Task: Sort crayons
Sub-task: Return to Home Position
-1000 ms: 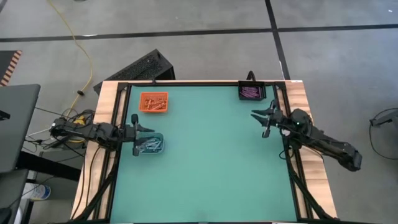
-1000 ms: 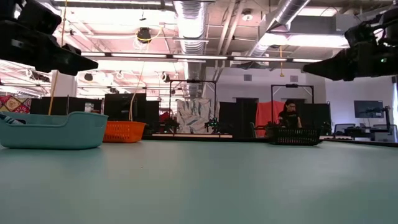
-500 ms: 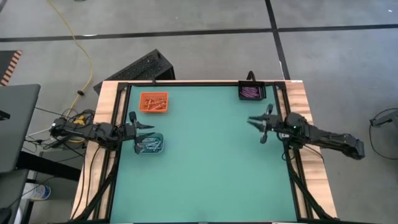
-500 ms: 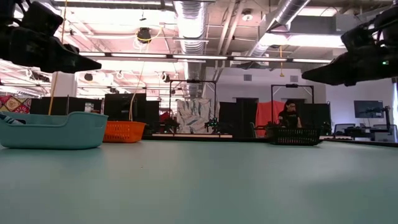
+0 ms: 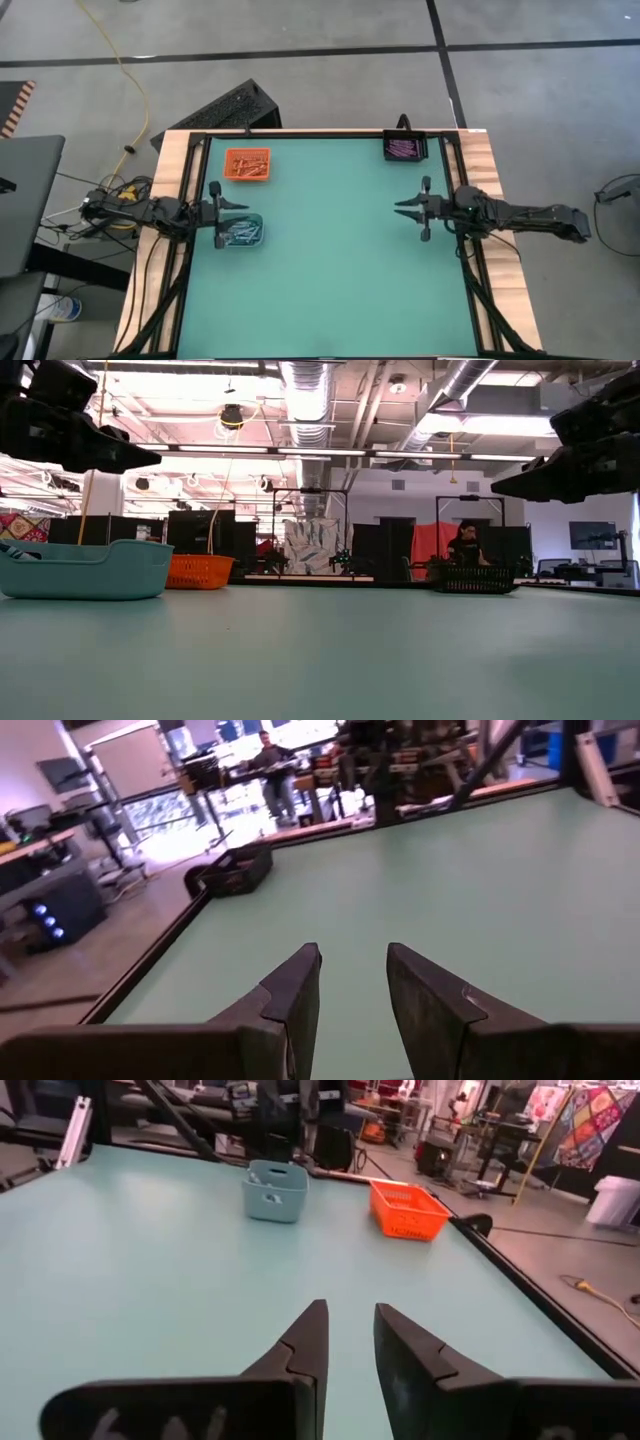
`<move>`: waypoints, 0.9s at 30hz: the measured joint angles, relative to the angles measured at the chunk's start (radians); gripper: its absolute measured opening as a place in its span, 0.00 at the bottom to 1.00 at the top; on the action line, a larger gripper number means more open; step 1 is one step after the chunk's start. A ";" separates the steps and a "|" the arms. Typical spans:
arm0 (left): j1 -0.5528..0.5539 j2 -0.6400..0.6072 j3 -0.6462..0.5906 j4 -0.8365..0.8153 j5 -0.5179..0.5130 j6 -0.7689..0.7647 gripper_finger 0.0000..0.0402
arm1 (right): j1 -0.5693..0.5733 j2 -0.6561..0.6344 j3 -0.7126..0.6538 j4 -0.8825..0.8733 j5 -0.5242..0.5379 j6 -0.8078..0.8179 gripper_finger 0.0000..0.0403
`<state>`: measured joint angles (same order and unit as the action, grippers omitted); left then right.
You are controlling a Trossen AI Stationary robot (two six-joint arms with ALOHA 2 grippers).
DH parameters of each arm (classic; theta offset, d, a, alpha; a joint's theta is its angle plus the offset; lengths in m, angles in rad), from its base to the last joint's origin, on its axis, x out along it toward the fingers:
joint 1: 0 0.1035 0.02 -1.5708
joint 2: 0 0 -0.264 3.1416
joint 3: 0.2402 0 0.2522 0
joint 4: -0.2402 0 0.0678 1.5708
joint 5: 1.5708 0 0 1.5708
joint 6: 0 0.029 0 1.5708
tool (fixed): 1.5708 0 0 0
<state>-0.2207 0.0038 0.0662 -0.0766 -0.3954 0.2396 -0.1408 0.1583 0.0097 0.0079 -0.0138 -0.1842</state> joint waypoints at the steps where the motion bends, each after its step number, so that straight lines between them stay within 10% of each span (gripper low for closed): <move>1: 0.000 0.000 0.000 -0.002 -0.008 -0.006 0.27 | 0.002 -0.002 0.000 0.000 0.000 0.000 0.21; 27: 0.000 0.000 0.002 -0.042 0.059 -0.102 0.27 | 0.003 -0.002 -0.001 0.024 -0.004 0.127 0.21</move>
<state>-0.2203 0.0039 0.0685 -0.1188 -0.3363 0.1375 -0.1375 0.1562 0.0090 0.0315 -0.0183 -0.0570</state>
